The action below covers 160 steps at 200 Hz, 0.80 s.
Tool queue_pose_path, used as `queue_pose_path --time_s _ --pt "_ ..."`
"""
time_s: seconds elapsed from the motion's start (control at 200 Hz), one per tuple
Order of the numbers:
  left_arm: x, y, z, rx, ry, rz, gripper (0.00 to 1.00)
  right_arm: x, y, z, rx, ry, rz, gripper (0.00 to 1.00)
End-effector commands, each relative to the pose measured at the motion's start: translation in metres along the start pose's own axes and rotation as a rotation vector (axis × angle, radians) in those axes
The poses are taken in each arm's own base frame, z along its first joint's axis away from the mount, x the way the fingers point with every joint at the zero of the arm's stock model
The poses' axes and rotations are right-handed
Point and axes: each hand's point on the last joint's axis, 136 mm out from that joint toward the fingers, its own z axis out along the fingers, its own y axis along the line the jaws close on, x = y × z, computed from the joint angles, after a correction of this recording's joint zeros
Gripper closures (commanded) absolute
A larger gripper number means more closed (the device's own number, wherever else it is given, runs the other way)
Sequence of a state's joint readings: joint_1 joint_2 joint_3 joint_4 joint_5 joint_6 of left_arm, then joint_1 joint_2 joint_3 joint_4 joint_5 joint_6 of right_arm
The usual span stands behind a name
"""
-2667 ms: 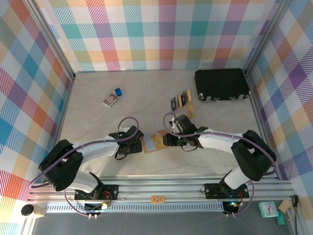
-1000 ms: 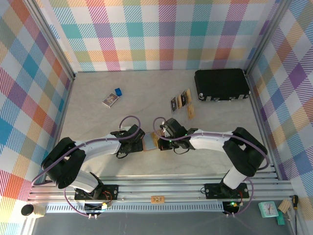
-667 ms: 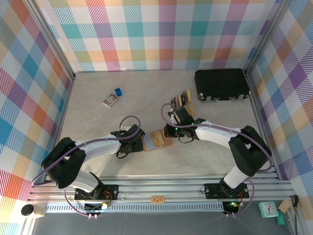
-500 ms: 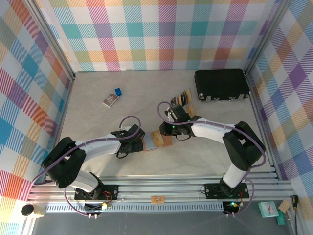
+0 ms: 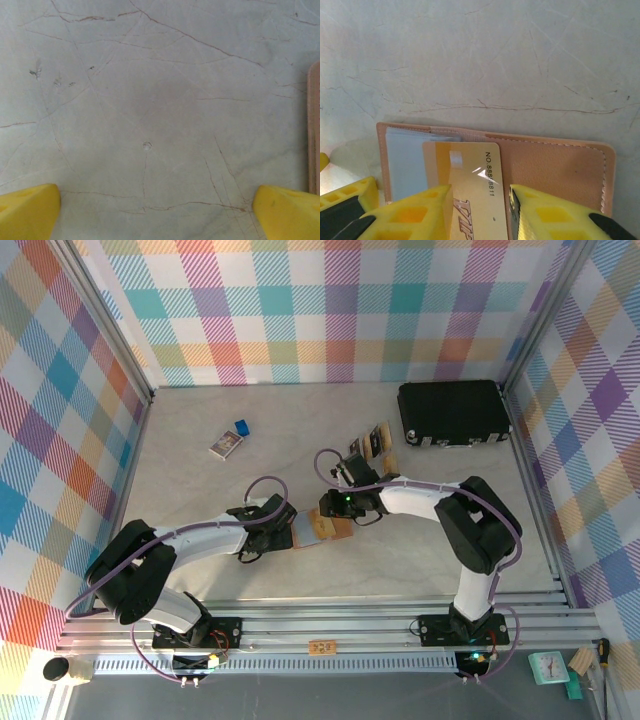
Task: Put the credit cards into the card holder
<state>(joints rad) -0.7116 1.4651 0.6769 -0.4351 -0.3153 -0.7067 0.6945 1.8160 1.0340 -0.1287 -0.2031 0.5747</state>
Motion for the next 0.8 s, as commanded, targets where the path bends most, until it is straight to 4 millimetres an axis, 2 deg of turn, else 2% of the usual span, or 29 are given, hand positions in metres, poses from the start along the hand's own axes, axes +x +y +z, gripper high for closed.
queue_pose_path --time_s 0.0,0.36,0.795 --pt "0.008 0.002 0.013 -0.009 0.025 0.004 0.0 0.004 0.0 0.004 -0.02 0.017 0.006 0.64" --pt "0.008 0.001 0.015 -0.007 0.03 0.005 0.0 0.018 0.001 0.006 -0.064 0.042 0.028 0.71" --pt "0.008 -0.002 0.018 -0.005 0.035 0.004 0.0 0.021 0.023 0.003 -0.147 0.053 0.036 0.75"
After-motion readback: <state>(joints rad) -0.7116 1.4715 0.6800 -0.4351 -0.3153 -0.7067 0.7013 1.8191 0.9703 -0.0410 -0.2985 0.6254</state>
